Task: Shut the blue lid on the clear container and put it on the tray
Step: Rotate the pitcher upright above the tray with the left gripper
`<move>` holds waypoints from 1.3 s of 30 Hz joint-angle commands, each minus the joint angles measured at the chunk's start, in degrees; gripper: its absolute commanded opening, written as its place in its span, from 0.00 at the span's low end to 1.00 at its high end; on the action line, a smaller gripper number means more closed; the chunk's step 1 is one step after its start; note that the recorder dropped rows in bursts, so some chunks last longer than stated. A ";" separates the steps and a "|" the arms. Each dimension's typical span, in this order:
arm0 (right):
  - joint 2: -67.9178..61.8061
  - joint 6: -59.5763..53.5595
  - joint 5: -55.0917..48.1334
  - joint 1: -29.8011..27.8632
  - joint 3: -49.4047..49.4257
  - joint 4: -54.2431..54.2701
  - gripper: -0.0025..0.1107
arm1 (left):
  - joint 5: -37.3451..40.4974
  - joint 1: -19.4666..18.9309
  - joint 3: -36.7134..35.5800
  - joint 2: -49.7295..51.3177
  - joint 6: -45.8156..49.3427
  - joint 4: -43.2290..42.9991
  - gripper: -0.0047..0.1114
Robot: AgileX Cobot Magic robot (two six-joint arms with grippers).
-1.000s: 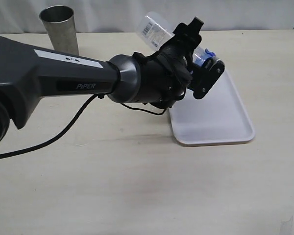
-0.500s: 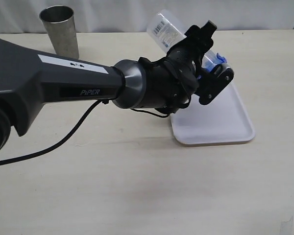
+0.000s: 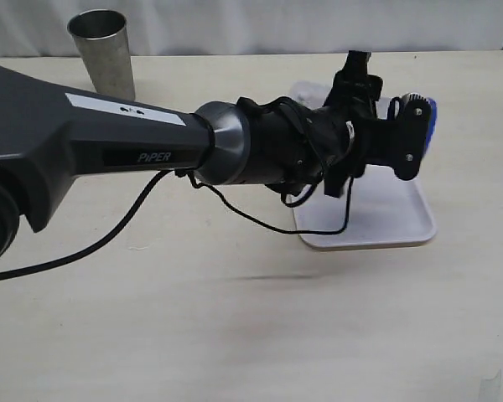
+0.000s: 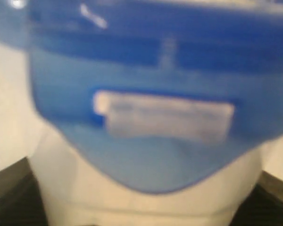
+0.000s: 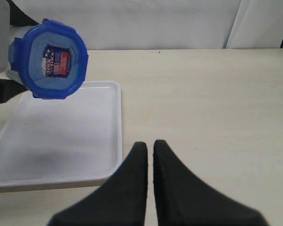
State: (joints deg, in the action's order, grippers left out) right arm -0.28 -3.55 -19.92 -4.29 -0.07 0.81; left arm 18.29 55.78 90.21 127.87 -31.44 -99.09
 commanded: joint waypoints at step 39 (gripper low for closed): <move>0.28 -0.09 0.09 -0.28 0.07 0.27 0.06 | -51.16 -11.85 7.08 8.82 -23.79 32.07 0.04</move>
State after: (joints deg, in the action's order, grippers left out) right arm -0.28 -3.55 -19.96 -4.29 -0.07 0.81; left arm -31.69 44.01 96.74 137.69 -55.26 -64.67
